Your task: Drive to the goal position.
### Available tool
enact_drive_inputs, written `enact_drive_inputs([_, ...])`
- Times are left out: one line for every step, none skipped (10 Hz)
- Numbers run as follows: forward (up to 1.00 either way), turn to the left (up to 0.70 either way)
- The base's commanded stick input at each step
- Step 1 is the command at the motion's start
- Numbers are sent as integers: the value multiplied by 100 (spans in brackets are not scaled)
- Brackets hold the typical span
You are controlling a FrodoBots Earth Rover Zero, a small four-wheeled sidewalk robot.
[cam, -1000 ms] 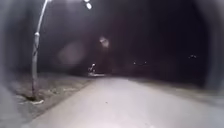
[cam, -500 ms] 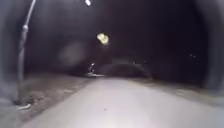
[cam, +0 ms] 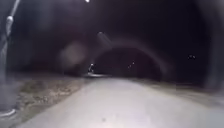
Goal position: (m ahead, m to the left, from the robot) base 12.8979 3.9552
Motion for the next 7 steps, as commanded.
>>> enact_drive_inputs([70,0])
enact_drive_inputs([70,0])
enact_drive_inputs([70,0])
enact_drive_inputs([70,0])
enact_drive_inputs([70,0])
enact_drive_inputs([70,0])
enact_drive_inputs([70,0])
